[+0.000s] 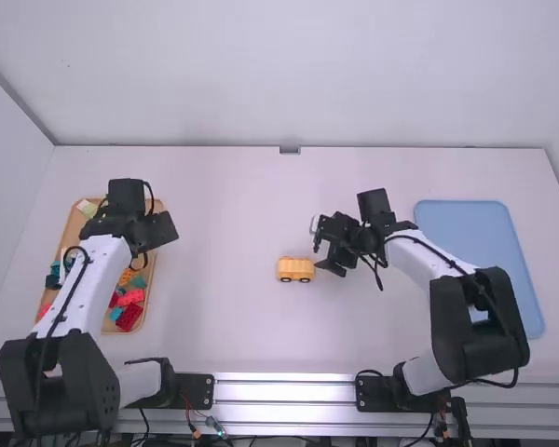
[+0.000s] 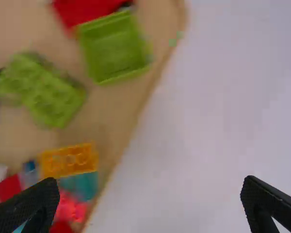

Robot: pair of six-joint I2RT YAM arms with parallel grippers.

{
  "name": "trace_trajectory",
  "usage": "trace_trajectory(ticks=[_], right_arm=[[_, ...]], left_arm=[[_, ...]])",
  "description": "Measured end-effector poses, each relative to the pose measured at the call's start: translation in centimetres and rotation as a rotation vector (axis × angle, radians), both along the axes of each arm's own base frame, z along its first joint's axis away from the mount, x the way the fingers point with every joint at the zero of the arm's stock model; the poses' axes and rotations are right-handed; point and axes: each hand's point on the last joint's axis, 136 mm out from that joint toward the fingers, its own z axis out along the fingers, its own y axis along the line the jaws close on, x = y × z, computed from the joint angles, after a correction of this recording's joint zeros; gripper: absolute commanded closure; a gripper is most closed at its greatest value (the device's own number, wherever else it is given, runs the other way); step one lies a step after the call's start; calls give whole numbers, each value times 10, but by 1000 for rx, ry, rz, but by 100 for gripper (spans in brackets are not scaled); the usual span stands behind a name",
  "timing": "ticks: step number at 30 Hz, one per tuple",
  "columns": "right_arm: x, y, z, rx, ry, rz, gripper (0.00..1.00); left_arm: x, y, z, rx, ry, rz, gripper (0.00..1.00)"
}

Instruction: Assemble lego blocks to make yellow taxi

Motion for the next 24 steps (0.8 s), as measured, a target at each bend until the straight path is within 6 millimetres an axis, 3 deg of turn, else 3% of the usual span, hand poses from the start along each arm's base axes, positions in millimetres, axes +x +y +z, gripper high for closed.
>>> trace_trajectory(ticks=[6, 12, 18, 21, 24], right_arm=[[8, 1, 11, -9, -61, -14, 1], [6, 9, 11, -11, -66, 1, 1], [12, 13, 16, -1, -104, 3, 1], [13, 13, 16, 1, -108, 1, 1], [13, 14, 16, 0, -108, 4, 1]], left_arm=[[-26, 50, 4, 67, 18, 220, 1], [-42, 97, -28, -39, 72, 319, 1], [-59, 110, -65, -197, 158, 315, 3], [-50, 108, -72, -247, 191, 229, 7], [-39, 106, -74, -279, 229, 149, 1]])
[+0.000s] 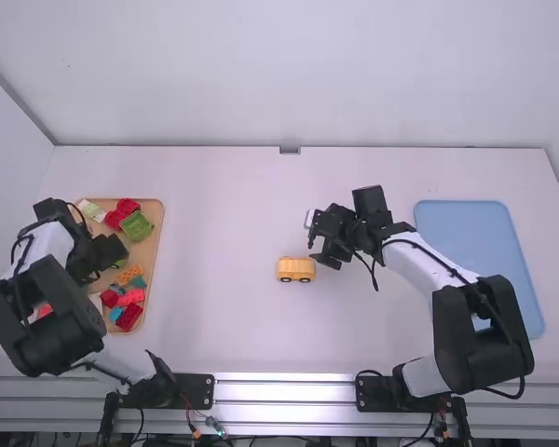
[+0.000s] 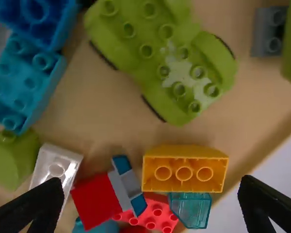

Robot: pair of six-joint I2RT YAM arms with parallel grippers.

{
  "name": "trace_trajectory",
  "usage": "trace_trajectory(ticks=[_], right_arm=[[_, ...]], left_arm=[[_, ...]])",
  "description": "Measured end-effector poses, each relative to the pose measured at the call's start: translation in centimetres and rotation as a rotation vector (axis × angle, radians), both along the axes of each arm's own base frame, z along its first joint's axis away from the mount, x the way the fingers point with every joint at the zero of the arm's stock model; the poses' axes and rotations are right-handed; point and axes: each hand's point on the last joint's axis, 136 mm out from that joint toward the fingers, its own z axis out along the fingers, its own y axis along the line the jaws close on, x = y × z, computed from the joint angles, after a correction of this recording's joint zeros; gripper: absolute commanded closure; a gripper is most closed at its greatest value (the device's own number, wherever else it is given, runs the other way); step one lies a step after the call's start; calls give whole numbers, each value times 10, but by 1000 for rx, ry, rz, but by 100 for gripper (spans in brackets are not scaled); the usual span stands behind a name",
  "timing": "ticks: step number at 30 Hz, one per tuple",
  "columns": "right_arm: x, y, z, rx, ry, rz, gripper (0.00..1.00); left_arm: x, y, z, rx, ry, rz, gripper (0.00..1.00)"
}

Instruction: Assemble lego blocks to make yellow taxi

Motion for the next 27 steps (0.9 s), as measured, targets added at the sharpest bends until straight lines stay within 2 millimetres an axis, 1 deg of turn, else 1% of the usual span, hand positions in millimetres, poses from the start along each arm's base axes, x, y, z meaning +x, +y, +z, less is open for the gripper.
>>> trace_trajectory(ticks=[3, 5, 6, 8, 10, 16, 17, 20, 23, 25, 27], right_arm=[[-1, -2, -1, -1, 9, -6, 1], [1, -3, -1, 4, 16, -21, 1], [1, -4, -1, 5, 19, -26, 2], [4, -9, 0, 9, 25, -49, 1], [7, -13, 1, 12, 25, -65, 1], [17, -15, 10, 25, 8, -87, 1], [17, -15, 11, 25, 8, -88, 1], [22, -14, 16, 29, -7, -88, 2], [25, -13, 20, 32, -17, -89, 1], [27, -13, 23, 35, -25, -87, 1], [29, -12, 25, 37, -31, -88, 2]], left_arm=[[9, 2, -2, -34, 34, -76, 1], [12, 8, -2, -31, 57, -92, 1], [12, 9, -2, -28, 62, -91, 1], [8, 18, 0, 6, 95, -86, 1], [8, 23, 3, 33, 105, -117, 1], [16, 30, 9, 94, 106, -357, 1], [17, 30, 9, 97, 106, -361, 0], [22, 41, 11, 156, 105, -401, 1], [21, 42, 11, 165, 115, -427, 1], [24, 45, 12, 186, 109, -463, 1], [27, 43, 12, 188, 102, -536, 1]])
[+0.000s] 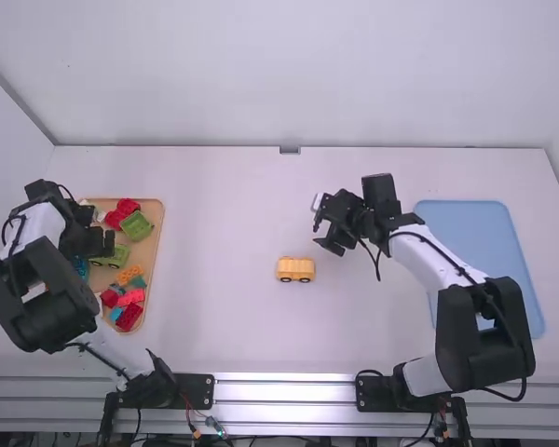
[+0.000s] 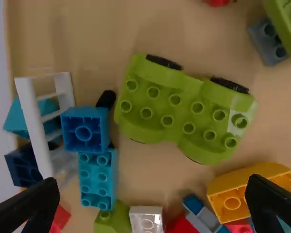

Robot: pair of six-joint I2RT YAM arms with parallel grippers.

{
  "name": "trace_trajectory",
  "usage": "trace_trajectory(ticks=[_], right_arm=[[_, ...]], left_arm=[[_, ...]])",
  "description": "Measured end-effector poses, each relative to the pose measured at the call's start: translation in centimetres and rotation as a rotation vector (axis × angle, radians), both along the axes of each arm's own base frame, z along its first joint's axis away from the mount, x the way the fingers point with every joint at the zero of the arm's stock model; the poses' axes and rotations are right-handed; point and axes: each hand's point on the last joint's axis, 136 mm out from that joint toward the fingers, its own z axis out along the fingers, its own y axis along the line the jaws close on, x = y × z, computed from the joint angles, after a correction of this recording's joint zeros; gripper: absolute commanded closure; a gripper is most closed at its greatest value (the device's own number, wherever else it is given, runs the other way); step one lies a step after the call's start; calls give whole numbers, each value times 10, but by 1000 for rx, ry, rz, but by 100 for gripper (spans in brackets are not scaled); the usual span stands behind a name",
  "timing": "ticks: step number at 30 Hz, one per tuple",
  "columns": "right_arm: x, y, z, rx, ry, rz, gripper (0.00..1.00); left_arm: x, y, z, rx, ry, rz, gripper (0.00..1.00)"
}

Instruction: Assemble lego blocks to make yellow taxi

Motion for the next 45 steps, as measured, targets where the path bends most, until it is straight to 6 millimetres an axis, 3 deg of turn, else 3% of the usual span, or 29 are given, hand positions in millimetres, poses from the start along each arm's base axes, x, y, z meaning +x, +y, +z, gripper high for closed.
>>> trace_trajectory(ticks=[5, 7, 14, 16, 25, 30, 45], right_arm=[[6, -4, 6, 13, 2, -29, 1], [11, -8, 9, 23, 3, -54, 1], [34, -27, 30, 81, 10, -181, 1], [37, -30, 33, 97, 21, -206, 1], [36, -21, 35, 121, 38, -217, 1], [34, -10, 40, 128, 21, -189, 1], [34, -3, 42, 138, 11, -177, 1]], left_arm=[[-18, -38, -5, -139, 91, -400, 1], [-20, -41, -6, -144, 98, -492, 0], [-18, -40, -12, -98, 109, -757, 15], [-19, -41, -13, -92, 118, -840, 24], [-35, -53, -40, -128, 160, -1032, 24], [-35, -53, -56, -92, 148, -1071, 34], [-23, -59, -66, -65, 64, -1106, 39]])
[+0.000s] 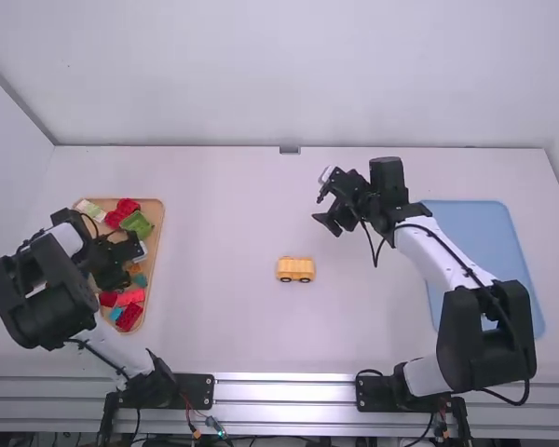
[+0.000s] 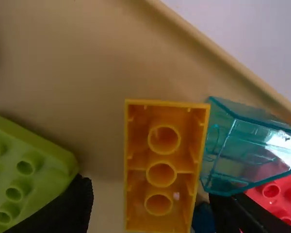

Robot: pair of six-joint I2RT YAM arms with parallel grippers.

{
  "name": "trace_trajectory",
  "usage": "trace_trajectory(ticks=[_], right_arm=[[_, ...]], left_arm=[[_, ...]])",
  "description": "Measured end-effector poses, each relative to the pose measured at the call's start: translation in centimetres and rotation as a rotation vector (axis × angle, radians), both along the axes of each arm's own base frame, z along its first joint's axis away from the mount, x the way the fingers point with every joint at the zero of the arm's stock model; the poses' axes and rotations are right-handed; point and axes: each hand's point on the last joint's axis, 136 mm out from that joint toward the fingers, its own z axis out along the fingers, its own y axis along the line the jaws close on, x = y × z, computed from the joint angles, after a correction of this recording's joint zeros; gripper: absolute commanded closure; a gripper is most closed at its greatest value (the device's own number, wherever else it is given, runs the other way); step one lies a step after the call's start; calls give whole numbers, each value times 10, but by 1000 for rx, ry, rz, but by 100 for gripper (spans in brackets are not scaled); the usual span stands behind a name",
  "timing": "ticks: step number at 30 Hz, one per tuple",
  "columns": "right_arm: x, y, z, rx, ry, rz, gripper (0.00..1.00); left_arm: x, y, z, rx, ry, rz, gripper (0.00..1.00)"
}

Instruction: Assemble lego blocks to make yellow taxi

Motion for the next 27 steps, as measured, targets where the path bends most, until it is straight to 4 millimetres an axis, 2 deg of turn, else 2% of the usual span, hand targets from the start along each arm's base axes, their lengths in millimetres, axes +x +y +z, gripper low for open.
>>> trace_trajectory(ticks=[7, 10, 16, 21, 27], right_arm=[[0, 0, 0, 1, 0, 0, 1], [0, 0, 0, 2, 2, -2, 2], [0, 0, 0, 7, 7, -6, 1], [0, 1, 0, 9, 11, -8, 2], [0, 1, 0, 12, 14, -11, 2]], left_arm=[[5, -5, -5, -37, -18, -8, 44], [6, -5, -5, -38, -25, -8, 53], [6, -6, -5, -42, -24, -3, 58], [6, -6, -5, -44, -22, 14, 70], [5, -6, -5, -47, -20, 18, 68]])
